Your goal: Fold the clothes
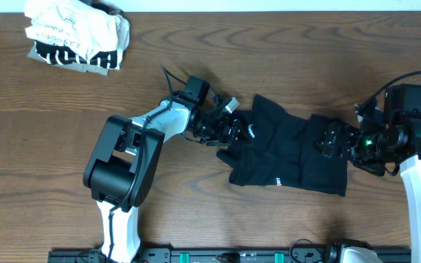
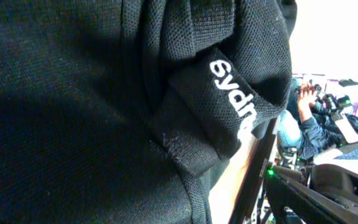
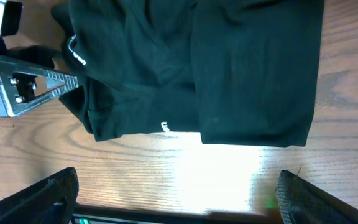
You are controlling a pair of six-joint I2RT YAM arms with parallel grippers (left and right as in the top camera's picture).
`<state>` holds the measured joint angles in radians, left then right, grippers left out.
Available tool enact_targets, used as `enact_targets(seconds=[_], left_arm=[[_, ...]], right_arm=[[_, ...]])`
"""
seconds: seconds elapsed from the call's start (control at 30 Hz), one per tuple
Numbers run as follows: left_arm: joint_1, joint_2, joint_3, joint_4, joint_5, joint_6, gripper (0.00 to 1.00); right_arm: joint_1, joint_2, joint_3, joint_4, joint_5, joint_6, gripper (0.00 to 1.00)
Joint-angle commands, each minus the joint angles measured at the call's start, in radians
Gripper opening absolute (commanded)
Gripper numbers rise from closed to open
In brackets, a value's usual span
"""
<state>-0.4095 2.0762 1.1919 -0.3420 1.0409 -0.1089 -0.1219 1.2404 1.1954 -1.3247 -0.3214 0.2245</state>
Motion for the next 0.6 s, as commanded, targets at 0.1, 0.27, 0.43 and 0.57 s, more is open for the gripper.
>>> enact_targets(seconds=[0.1, 0.27, 0.43, 0.57], left_arm=[[-0.007, 0.066, -0.023, 0.047, -0.217, -0.057, 0.91], [-0.012, 0.066, -0.023, 0.091, -0.223, -0.096, 0.91], [-0.04, 0.066, -0.023, 0.101, -0.253, -0.095, 0.91], [-0.074, 0.068, -0.023, 0.098, -0.295, -0.095, 0.89]], right_arm=[[0.012, -0.01, -0.014, -0.003, 0.0, -0.021, 0.99], [0.012, -0.01, -0.014, -0.003, 0.0, -0.021, 0.99], [0.012, -0.01, -0.014, -0.004, 0.0, -0.021, 0.99], [0.012, -0.01, -0.014, -0.009, 0.0, -0.021, 0.99]])
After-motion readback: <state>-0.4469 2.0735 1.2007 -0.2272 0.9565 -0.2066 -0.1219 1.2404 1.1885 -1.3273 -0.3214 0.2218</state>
